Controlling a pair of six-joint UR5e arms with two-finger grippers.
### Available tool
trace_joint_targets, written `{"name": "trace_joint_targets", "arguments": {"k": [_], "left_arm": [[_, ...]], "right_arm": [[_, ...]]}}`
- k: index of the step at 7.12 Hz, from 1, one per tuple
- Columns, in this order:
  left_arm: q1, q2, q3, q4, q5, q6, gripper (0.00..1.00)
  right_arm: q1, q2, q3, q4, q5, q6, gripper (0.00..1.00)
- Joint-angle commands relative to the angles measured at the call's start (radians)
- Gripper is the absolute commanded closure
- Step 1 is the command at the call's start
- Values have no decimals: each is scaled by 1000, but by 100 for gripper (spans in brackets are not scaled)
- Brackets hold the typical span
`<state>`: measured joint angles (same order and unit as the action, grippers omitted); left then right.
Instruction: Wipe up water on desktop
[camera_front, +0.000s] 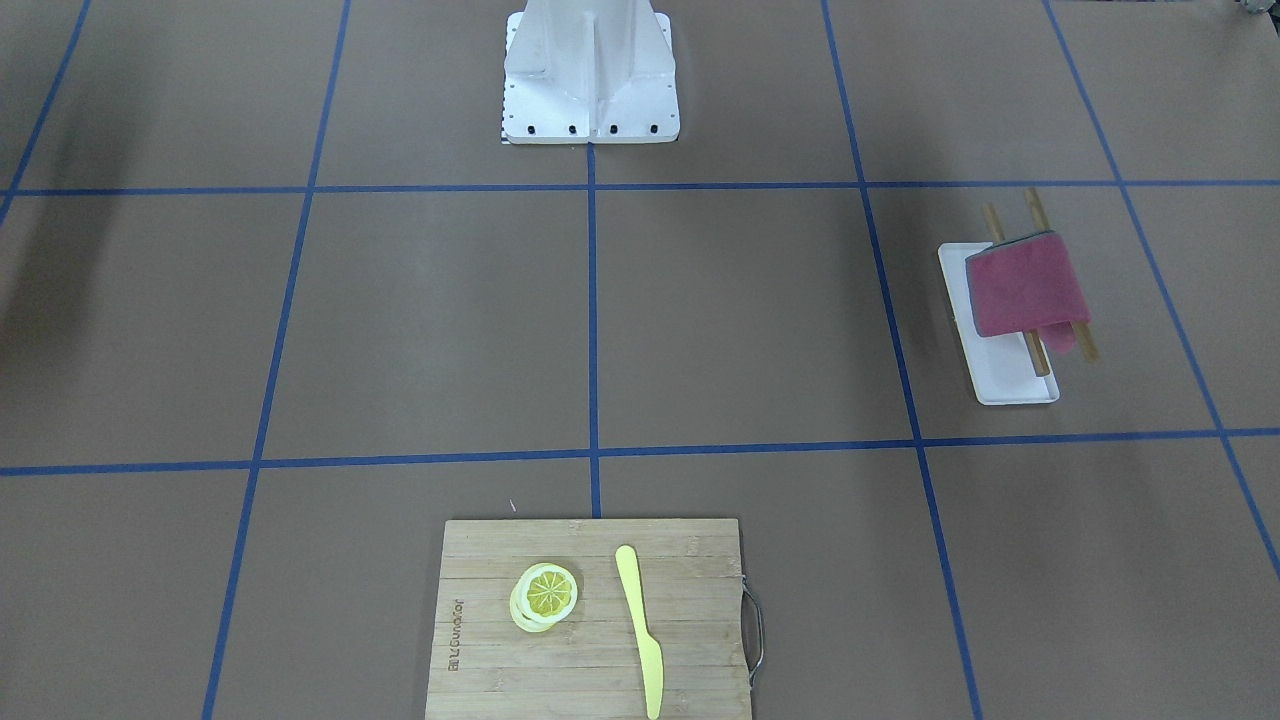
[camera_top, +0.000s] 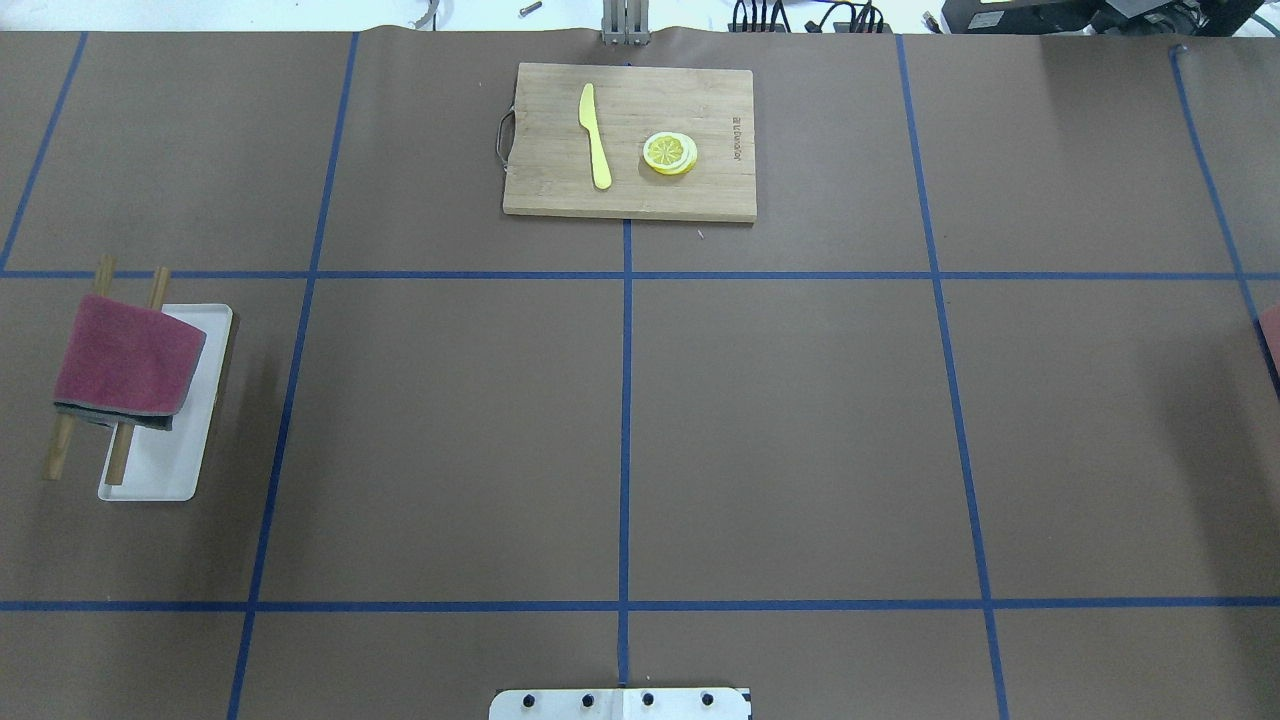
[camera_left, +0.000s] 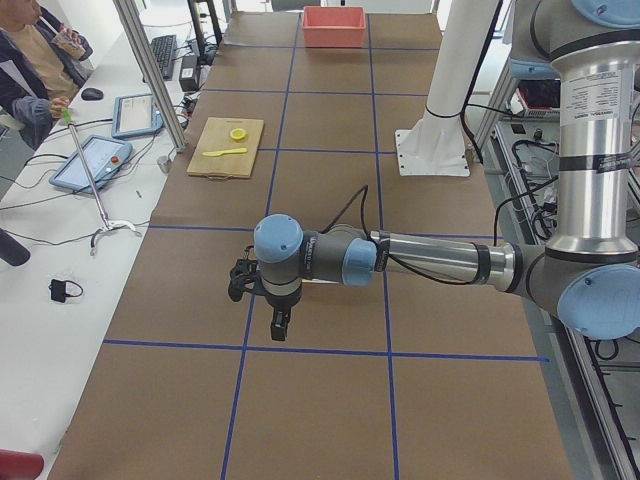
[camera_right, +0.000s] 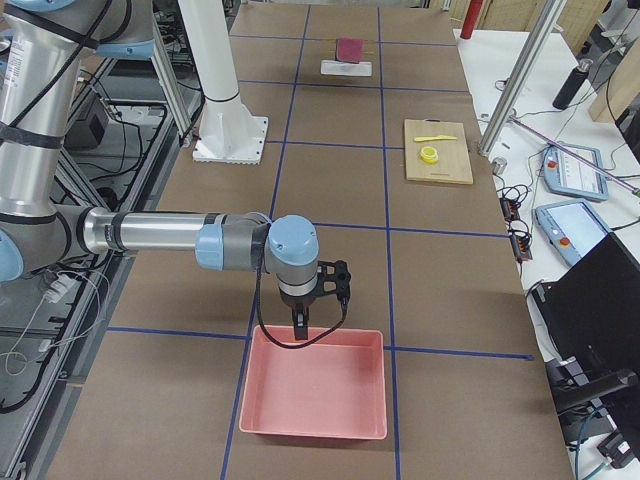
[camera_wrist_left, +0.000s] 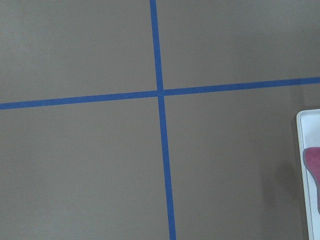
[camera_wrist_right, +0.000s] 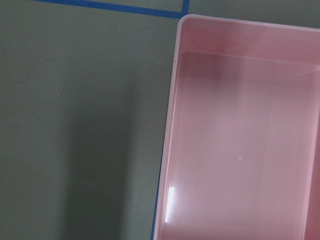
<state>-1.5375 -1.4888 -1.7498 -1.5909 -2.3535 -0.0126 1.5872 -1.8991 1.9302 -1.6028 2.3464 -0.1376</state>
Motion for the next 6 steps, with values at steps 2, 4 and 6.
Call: {"name": "trace_joint_targets", "arguments": {"k": [2,4,6], "left_arm": [[2,-13,-10,-6,0,2,2],[5,-21,-8,-7,-1,-1,2],[5,-14,-26,-15,-20,-4,2]], "right_arm": [[-1,3,1,9,-2,-3,0],[-1,5,0,11,1,1,0],[-1,5,0,9,5,1,0]]}}
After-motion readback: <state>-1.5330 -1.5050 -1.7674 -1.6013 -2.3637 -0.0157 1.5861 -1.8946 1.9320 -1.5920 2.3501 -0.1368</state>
